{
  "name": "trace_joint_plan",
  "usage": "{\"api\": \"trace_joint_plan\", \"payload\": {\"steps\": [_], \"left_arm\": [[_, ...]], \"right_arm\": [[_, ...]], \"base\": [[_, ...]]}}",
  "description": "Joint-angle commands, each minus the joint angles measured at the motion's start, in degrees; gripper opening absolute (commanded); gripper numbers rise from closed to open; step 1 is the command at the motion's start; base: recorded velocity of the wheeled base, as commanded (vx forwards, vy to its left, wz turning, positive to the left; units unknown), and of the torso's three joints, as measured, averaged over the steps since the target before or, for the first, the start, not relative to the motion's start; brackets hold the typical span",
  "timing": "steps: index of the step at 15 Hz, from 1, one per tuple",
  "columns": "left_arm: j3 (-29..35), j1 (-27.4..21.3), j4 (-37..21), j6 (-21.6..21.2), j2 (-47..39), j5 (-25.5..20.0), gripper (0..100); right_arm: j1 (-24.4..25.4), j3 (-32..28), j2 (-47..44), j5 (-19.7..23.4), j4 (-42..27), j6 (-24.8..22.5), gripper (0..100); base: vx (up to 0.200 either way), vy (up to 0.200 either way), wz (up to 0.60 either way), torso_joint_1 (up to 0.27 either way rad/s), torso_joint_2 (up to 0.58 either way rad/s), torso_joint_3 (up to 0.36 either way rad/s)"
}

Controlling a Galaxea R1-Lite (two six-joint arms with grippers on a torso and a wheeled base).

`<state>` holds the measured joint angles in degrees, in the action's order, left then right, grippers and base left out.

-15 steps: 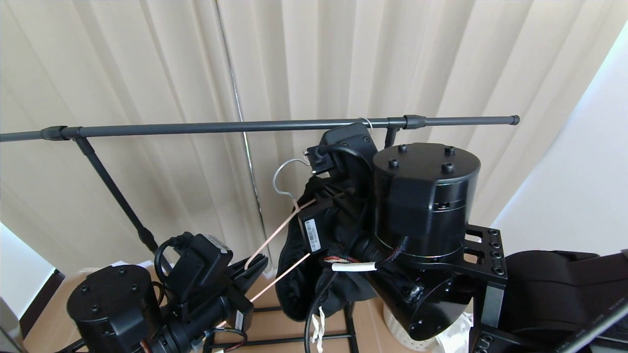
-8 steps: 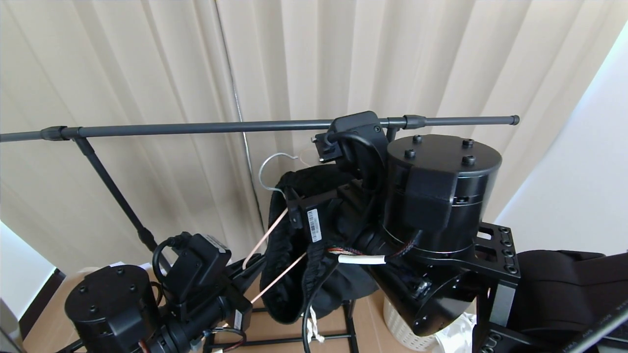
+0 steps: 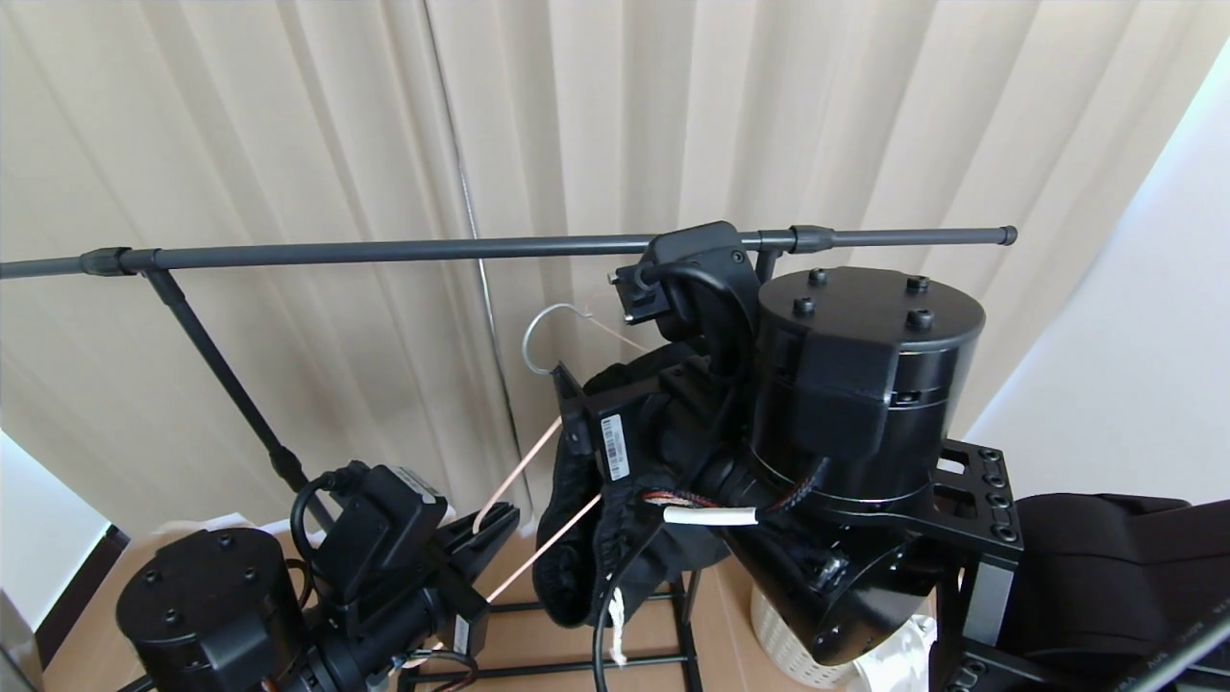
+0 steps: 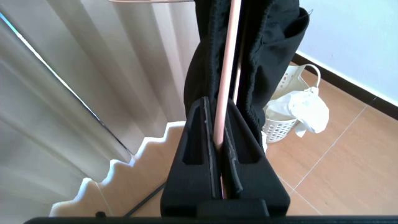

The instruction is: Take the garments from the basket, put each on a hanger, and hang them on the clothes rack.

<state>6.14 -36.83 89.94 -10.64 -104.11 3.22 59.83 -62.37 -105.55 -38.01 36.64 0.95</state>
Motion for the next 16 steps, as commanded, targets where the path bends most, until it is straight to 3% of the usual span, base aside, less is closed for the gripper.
{"api": "trace_joint_plan", "payload": {"steps": [1, 9, 16], "left_arm": [[0.1, 0.44, 0.06, 0.01, 0.05, 0.03, 0], [0.1, 1.32, 0.06, 0.1, -0.13, -0.14, 0], [-0.08, 1.32, 0.06, 0.01, -0.22, -0.14, 0]], "right_arm": [[-0.33, 0.84, 0.69, 0.04, 0.01, -0.07, 100], [-2.88, 7.79, 7.64, 3.73, -1.14, -2.45, 100], [-2.79, 12.97, 7.64, 6.55, -3.77, -2.97, 100]], "base": [[0.0, 0.0, 0.0, 0.0, 0.0, 0.0], [0.0, 0.0, 0.0, 0.0, 0.0, 0.0], [0.0, 0.0, 0.0, 0.0, 0.0, 0.0]]}}
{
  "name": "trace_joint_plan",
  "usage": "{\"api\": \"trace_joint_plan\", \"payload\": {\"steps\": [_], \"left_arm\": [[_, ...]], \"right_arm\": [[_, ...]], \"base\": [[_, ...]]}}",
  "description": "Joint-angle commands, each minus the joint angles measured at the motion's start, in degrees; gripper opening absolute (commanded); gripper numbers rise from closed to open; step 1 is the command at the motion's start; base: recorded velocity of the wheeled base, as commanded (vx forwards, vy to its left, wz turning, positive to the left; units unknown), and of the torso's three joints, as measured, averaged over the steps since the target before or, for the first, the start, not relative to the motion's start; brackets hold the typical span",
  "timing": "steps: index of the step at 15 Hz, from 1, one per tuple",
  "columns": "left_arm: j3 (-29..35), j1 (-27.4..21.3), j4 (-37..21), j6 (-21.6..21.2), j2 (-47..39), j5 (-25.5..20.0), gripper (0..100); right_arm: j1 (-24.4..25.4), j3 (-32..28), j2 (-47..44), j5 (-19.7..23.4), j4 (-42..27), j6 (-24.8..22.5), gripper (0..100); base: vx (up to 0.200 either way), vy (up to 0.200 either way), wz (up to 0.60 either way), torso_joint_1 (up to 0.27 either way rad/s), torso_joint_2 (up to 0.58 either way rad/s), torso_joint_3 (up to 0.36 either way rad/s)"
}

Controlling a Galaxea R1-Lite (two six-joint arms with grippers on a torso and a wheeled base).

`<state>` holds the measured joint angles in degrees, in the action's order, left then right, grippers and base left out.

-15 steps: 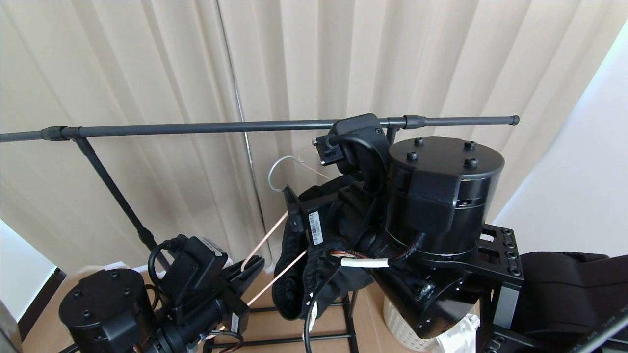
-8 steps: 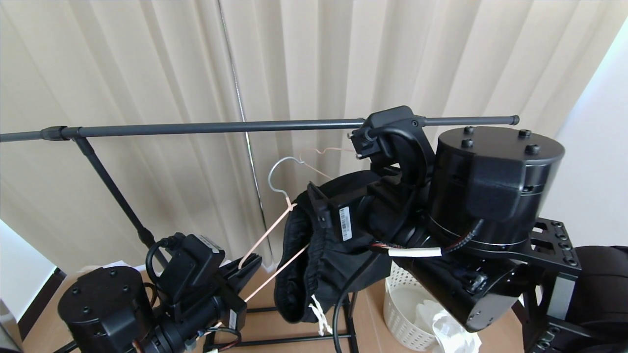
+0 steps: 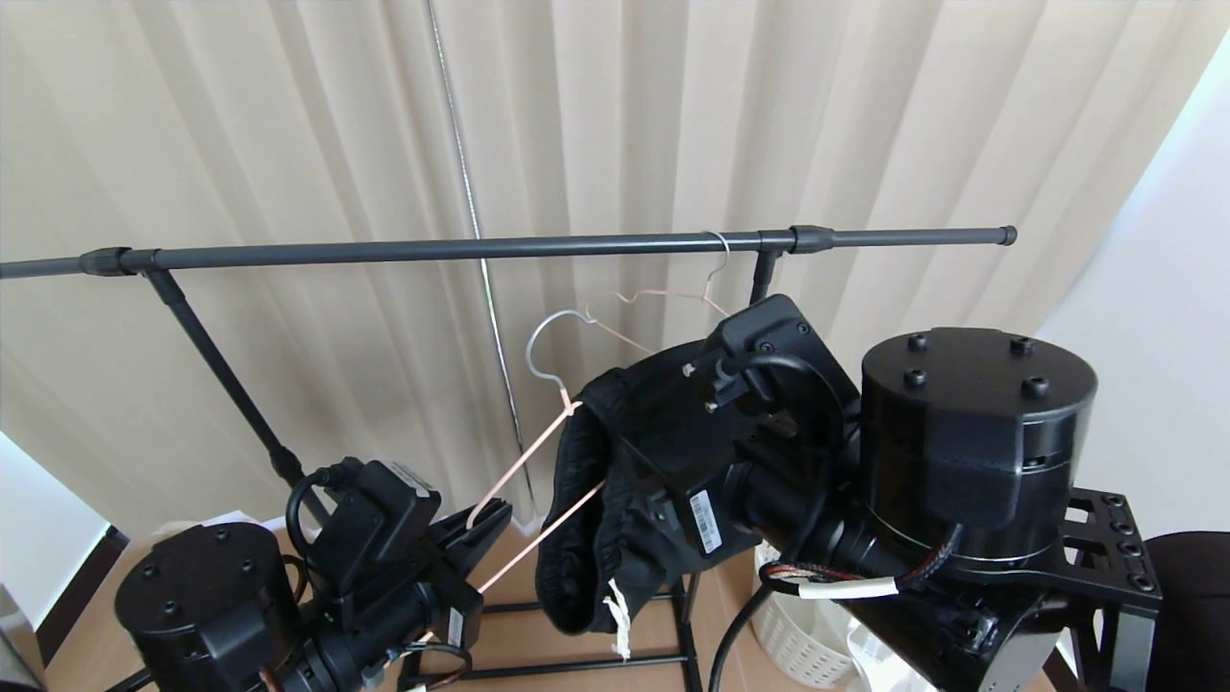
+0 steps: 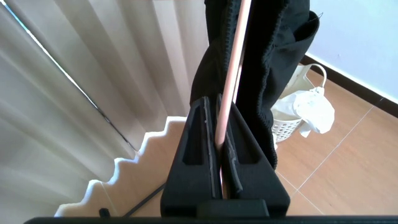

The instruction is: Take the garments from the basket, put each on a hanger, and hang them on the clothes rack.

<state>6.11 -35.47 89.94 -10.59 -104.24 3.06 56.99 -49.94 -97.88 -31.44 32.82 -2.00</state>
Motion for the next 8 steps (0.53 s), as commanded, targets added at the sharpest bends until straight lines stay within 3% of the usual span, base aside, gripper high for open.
{"api": "trace_joint_plan", "payload": {"steps": [1, 8], "left_arm": [[-0.04, -0.03, 0.06, -0.04, -0.08, 0.02, 0], [-0.13, -0.21, 0.06, -0.04, -0.35, 0.02, 0]], "right_arm": [[0.05, 1.08, -0.74, 0.06, -0.03, -0.02, 100], [0.4, 0.02, -7.15, -0.2, 0.93, 0.24, 100]], "base": [[0.0, 0.0, 0.0, 0.0, 0.0, 0.0], [0.0, 0.0, 0.0, 0.0, 0.0, 0.0]]}}
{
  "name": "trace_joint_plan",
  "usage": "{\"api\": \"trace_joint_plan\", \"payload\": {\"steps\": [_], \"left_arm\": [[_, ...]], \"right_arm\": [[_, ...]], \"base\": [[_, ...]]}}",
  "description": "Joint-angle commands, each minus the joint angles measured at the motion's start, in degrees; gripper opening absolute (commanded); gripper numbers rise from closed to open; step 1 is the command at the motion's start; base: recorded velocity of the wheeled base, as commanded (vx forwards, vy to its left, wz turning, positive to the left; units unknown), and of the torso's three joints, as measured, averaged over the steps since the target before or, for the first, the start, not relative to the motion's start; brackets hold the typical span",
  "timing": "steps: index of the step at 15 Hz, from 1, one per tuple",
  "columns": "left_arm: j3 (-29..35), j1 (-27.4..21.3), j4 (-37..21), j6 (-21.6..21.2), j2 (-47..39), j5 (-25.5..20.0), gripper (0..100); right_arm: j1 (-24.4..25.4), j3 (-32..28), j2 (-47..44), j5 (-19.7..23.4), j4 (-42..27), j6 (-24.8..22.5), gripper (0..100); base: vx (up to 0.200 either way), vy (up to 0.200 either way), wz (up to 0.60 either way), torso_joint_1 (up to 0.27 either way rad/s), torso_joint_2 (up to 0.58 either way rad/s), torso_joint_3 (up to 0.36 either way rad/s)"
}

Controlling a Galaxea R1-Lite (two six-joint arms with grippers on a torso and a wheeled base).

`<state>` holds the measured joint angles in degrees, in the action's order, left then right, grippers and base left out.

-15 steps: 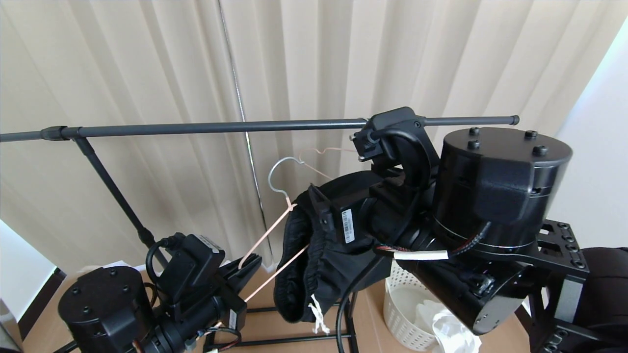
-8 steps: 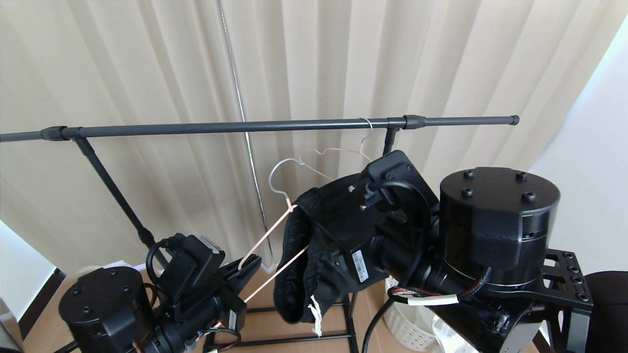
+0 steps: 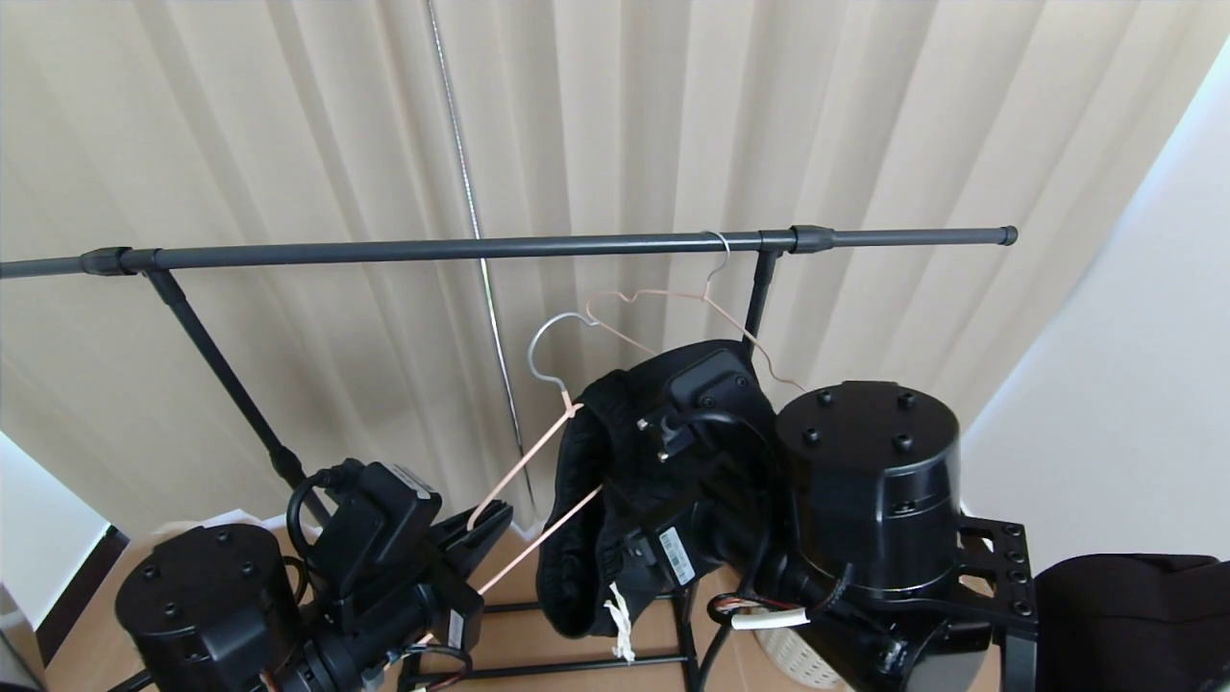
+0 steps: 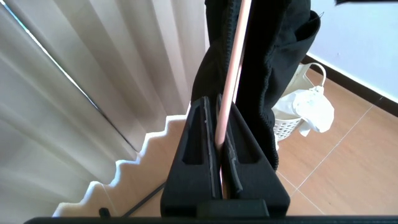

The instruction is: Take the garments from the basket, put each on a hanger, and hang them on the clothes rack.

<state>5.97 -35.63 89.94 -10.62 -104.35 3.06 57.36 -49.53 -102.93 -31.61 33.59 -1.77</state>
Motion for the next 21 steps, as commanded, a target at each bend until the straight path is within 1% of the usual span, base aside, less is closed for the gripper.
{"api": "trace_joint_plan", "payload": {"steps": [1, 4, 5, 6, 9, 10, 11, 12, 13, 14, 15, 16, 17, 19, 21], "left_arm": [[0.0, -0.05, 0.06, -0.02, -0.5, 0.1, 0], [-0.08, -0.05, 0.06, -0.02, -0.59, 0.02, 0], [-0.61, 0.04, 0.06, -0.02, -0.59, -0.16, 0], [-1.05, 0.13, 0.06, -0.1, -0.59, -0.25, 0], [-1.67, 0.13, 0.06, -0.19, -0.68, -0.6, 0], [-2.46, 0.13, 0.06, -0.19, -1.03, -1.74, 0], [-2.46, 0.21, 0.06, -0.19, -1.03, -2.01, 0], [-4.04, 0.3, 0.06, -0.28, -0.85, -5.87, 0], [-4.57, 0.3, 0.06, -0.46, -0.77, -6.75, 0], [-4.74, 0.3, 0.06, -0.46, -0.77, -7.1, 0], [-5.01, 0.3, 0.06, -0.46, -0.5, -8.07, 0], [-5.45, 0.3, 0.06, -0.54, -0.15, -9.21, 0], [-5.97, 0.3, 0.06, -0.54, 0.38, -10.27, 0], [-5.97, 0.21, 0.06, -0.54, 1.96, -12.99, 0], [-5.97, 0.13, 0.06, -0.54, 3.28, -14.57, 0]], "right_arm": [[0.04, -0.57, -2.37, -0.12, 0.16, 0.01, 100], [0.04, -0.39, -2.02, -0.12, -0.01, 0.54, 100], [-0.23, 0.93, 0.88, 0.5, -0.89, 0.45, 100], [-0.93, 2.07, 3.78, 2.61, -1.94, -0.17, 100], [-8.31, 1.54, 14.33, 15.79, -10.38, -6.05, 100], [-12.44, 0.31, 17.5, 23.52, -14.25, -9.66, 100], [-12.62, 0.14, 17.67, 24.05, -14.51, -9.92, 100], [-18.86, -4.52, 20.84, 35.92, -24.44, -15.55, 100], [-21.15, -7.69, 21.36, 40.93, -29.81, -17.92, 100], [-22.38, -9.53, 21.45, 44.35, -33.41, -19.59, 100], [-24.84, -12.87, 21.27, 52.62, -41.06, -25.39, 100], [-25.98, -14.01, 20.66, 56.57, -44.92, -29.7, 100], [-26.77, -14.81, 19.52, 58.94, -47.91, -33.65, 100], [-28.62, -17.27, 15.74, 62.37, -54.15, -42.44, 100], [-28.62, -19.73, 12.57, 64.92, -57.4, -43.14, 100]], "base": [[0.0, 0.0, 0.0, 0.0, 0.0, 0.0], [0.0, 0.0, 0.0, 0.0, 0.0, 0.0], [0.0, 0.0, 0.0, 0.0, 0.0, 0.0], [0.0, 0.0, 0.0, 0.0, 0.0, 0.0], [0.0, 0.0, 0.0, 0.0, 0.0, 0.0], [0.0, 0.0, 0.0, 0.0, 0.0, 0.0], [0.0, 0.0, 0.0, 0.0, 0.0, 0.0], [0.0, 0.0, 0.0, 0.0, 0.0, 0.0], [0.0, 0.0, 0.0, 0.0, 0.0, 0.0], [0.0, 0.0, 0.0, 0.0, 0.0, 0.0], [0.0, 0.0, 0.0, 0.0, 0.0, 0.0], [0.0, 0.0, 0.0, 0.0, 0.0, 0.0], [0.0, 0.0, 0.0, 0.0, 0.0, 0.0], [0.0, 0.0, 0.0, 0.0, 0.0, 0.0], [0.0, 0.0, 0.0, 0.0, 0.0, 0.0]]}}
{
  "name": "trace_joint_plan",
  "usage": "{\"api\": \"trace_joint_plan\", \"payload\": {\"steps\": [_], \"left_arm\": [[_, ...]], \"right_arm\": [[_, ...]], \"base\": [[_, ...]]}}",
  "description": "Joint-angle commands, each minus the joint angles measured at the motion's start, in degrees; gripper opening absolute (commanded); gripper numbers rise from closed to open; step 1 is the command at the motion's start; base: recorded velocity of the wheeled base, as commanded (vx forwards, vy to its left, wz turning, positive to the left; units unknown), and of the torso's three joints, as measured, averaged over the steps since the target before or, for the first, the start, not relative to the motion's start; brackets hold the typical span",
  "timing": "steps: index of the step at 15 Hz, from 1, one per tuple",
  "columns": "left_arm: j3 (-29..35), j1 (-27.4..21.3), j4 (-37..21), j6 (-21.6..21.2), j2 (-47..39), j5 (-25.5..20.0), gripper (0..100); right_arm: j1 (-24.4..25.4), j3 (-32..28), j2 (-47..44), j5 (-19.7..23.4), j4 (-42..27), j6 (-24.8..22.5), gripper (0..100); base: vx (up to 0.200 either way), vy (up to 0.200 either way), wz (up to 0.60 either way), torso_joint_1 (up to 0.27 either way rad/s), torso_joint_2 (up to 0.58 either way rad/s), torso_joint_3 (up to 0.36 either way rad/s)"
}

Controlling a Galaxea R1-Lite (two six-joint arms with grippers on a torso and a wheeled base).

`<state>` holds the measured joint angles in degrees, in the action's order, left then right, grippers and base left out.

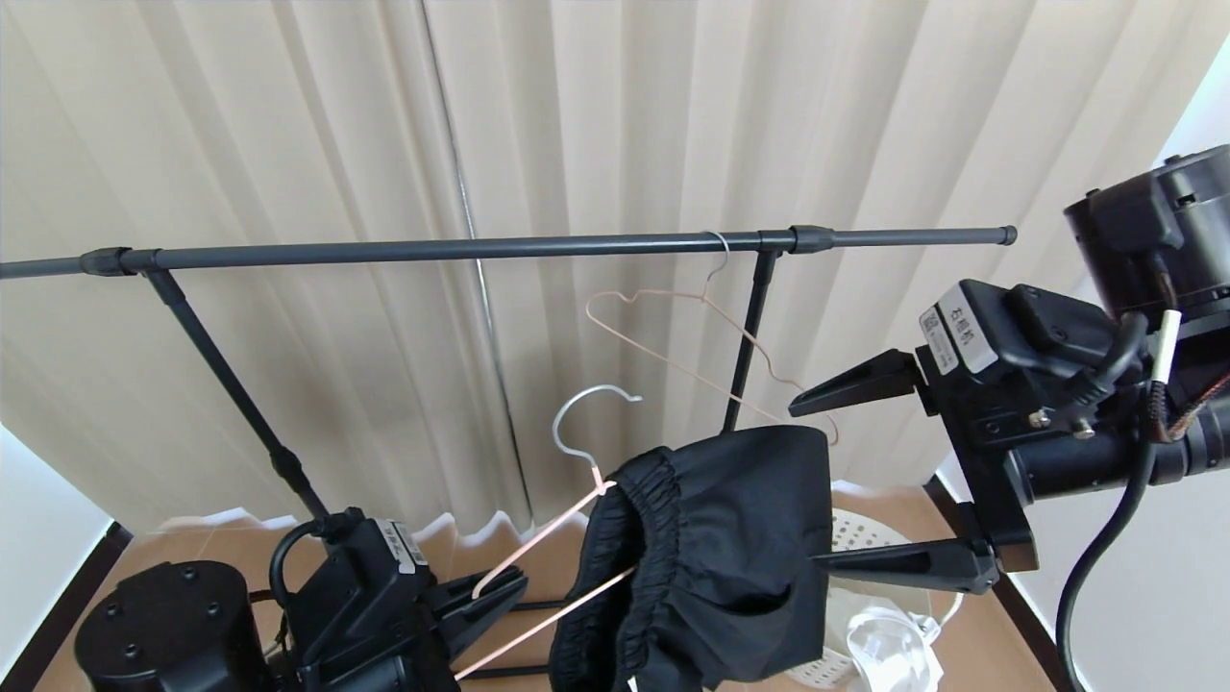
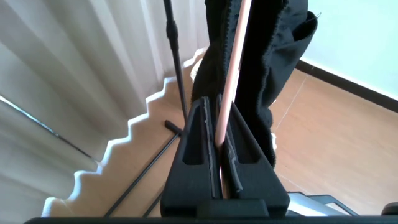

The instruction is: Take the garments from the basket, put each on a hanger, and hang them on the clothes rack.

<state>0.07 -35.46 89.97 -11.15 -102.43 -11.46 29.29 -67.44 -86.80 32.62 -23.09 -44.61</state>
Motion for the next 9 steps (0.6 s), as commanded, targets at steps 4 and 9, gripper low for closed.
{"api": "trace_joint_plan", "payload": {"steps": [4, 9], "left_arm": [[-0.07, -0.4, 0.03, -0.1, 1.7, -1.2, 0], [-0.07, -1.72, 0.03, -0.18, 1.7, -1.28, 0]], "right_arm": [[-1.87, -5.77, -8.83, 3.33, -4.51, -3.3, 100], [-3.37, -12.63, -12.87, 3.24, -11.63, -5.4, 100]], "base": [[0.0, 0.0, 0.0, 0.0, 0.0, 0.0], [0.0, 0.0, 0.0, 0.0, 0.0, 0.0]]}}
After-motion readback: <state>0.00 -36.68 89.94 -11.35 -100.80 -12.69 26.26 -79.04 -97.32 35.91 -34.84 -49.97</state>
